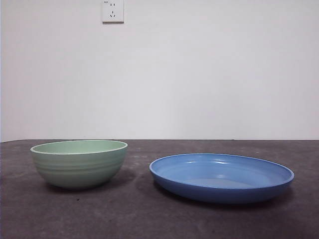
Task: Place the green bowl on the blue plate
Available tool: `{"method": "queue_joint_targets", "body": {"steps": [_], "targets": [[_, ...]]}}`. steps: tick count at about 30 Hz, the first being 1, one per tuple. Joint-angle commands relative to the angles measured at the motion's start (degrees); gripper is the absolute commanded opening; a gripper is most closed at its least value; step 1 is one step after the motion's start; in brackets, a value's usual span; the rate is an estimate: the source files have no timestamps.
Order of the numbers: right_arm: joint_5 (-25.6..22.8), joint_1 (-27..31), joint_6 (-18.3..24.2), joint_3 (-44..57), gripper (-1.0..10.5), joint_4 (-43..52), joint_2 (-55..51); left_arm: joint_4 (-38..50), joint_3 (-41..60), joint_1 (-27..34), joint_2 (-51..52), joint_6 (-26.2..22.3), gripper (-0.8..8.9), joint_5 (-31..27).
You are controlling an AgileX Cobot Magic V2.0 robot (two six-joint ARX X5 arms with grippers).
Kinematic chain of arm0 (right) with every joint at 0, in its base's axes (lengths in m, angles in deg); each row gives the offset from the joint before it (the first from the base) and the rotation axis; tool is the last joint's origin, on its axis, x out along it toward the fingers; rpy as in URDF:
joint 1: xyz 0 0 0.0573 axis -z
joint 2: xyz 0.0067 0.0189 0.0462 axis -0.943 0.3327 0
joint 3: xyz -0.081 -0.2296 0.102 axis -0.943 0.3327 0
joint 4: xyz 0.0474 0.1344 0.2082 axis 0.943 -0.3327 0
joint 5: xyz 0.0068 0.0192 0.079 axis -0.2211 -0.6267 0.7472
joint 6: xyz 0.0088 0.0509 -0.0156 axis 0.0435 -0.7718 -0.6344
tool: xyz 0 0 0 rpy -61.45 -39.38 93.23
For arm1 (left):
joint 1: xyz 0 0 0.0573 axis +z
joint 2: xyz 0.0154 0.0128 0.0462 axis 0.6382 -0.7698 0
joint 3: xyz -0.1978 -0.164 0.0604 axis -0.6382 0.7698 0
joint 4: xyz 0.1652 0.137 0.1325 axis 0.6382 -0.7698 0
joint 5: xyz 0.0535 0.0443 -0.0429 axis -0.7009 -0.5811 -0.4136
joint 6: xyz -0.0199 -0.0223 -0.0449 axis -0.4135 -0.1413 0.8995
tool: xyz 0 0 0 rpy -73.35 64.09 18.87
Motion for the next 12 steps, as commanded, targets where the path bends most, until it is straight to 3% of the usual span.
{"method": "queue_joint_targets", "body": {"steps": [1, 7, 12], "targets": [[4.85, -0.02, 0.04, -5.40, 0.1, -2.80, 3.85, -2.64, -7.08, -0.13, -4.83, 0.15, 0.09, 5.62], [12.50, -0.04, 2.45, -16.20, 0.1, -9.05, 12.20, -10.08, -17.88, -1.62, -14.34, 0.28, 0.09, 18.25], [15.63, -1.01, 7.37, -23.87, 0.1, -14.29, 18.38, -13.38, -23.04, -6.69, -20.79, -0.20, 0.09, 20.81]]}}
